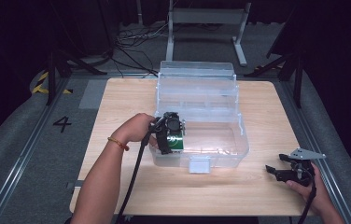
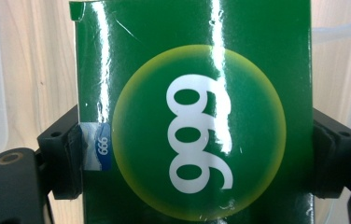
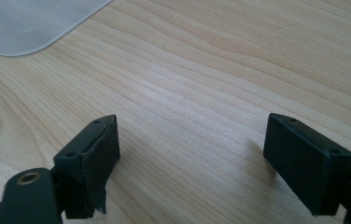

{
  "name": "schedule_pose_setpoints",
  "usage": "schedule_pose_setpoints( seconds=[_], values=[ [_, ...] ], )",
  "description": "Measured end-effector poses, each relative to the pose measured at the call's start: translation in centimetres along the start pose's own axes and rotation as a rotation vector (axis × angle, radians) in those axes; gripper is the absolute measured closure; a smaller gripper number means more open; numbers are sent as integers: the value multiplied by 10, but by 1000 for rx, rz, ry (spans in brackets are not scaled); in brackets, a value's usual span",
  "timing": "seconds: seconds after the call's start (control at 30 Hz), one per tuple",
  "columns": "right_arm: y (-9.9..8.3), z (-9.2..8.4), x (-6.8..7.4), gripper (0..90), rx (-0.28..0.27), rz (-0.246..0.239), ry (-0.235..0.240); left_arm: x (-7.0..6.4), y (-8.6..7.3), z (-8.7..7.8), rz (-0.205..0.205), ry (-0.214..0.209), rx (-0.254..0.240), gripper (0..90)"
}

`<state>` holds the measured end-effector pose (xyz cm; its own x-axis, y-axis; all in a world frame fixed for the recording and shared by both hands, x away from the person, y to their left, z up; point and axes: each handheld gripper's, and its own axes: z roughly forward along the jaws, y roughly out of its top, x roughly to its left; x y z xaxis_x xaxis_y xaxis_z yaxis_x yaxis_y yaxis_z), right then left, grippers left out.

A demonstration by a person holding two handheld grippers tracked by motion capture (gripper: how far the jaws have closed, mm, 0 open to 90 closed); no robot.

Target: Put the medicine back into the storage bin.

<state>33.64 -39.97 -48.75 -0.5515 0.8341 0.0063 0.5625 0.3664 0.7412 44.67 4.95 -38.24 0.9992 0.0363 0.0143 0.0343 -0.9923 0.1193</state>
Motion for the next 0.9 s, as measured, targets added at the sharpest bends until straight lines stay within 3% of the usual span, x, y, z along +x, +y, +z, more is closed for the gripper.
schedule_pose_setpoints(
  seconds=[0.17, 0.47, 0.6, 0.77, 0.87, 0.9],
  values=[
    [0, 0, 0, 188, 0, -1, 1, 0, 5, 0, -2, -1, 51, 148],
    [0, 0, 0, 188, 0, -3, 3, 3, 6, -3, -16, -32, 62, 153],
    [0, 0, 0, 188, 0, -3, 3, 3, 7, -3, -22, -31, 66, 154],
    [0, 0, 0, 188, 0, -4, 4, 0, 14, -1, -4, 2, 126, 149],
    [0, 0, 0, 188, 0, -3, 4, 1, 15, -1, 13, -9, 116, 150],
    [0, 0, 0, 188, 0, -3, 5, 2, 14, -2, 6, -21, 90, 150]
  ],
)
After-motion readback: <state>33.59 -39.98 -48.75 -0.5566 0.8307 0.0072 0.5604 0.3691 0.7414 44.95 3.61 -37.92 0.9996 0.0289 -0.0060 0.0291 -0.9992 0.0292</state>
